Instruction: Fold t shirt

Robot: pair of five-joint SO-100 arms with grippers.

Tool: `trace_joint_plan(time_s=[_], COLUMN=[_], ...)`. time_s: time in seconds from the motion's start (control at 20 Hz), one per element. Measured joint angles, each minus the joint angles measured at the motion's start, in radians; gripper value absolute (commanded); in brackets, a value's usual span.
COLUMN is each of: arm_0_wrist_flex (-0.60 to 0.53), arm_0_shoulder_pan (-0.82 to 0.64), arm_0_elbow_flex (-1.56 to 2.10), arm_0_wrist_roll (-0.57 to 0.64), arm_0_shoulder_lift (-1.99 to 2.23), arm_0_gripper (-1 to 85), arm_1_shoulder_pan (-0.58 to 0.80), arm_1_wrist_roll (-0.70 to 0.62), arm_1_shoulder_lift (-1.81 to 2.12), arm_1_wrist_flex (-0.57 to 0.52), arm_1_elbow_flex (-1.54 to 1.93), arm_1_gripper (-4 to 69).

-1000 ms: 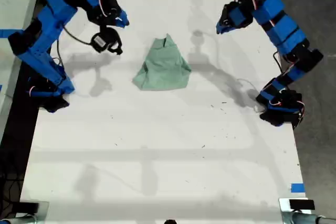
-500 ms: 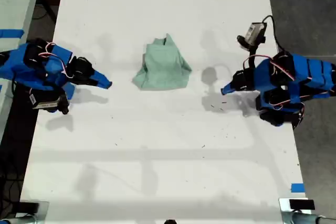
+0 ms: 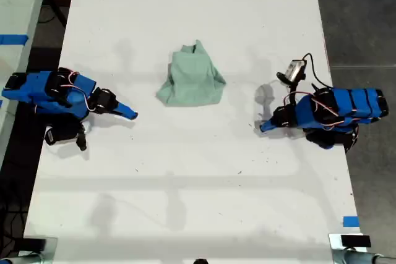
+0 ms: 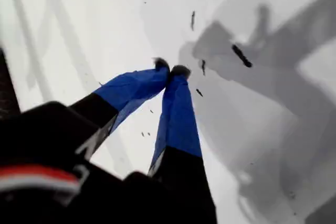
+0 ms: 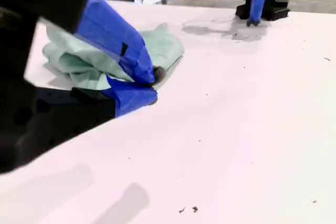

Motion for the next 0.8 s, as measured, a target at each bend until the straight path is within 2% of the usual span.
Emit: trace_joint_plan(time_s=[0.1, 0.2, 0.3, 0.35, 0.5, 0.8], arm_0_wrist_flex=[0.011, 0.055, 0.058, 0.058, 0.058, 0.058], arm_0_shoulder_pan=[-0.041, -0.098, -0.104, -0.104, -0.106, -0.106], arm_0_elbow_flex=[0.003, 0.003, 0.003, 0.003, 0.003, 0.003], arm_0_wrist_roll=[0.106, 0.147, 0.147, 0.147, 0.147, 0.147], arm_0_shoulder_lift=[0.002, 0.002, 0.002, 0.002, 0.002, 0.002], arm_0_gripper=[4.0, 4.1, 4.1, 4.1, 4.1, 4.1], arm_1_shoulder_pan=[0.057, 0.040, -0.002, -0.012, -0.028, -0.023], arm_1_wrist_roll=[-0.063, -0.058, 0.061, 0.078, -0.135, -0.140], arm_1_shoulder_lift=[0.000, 0.000, 0.000, 0.000, 0.000, 0.000], arm_1_wrist_flex=[0.009, 0.009, 0.009, 0.009, 0.009, 0.009], arm_1_elbow_flex=[0.018, 0.021, 0.023, 0.023, 0.025, 0.025], arm_1_gripper=[8.3, 8.5, 8.8, 8.8, 8.8, 8.8])
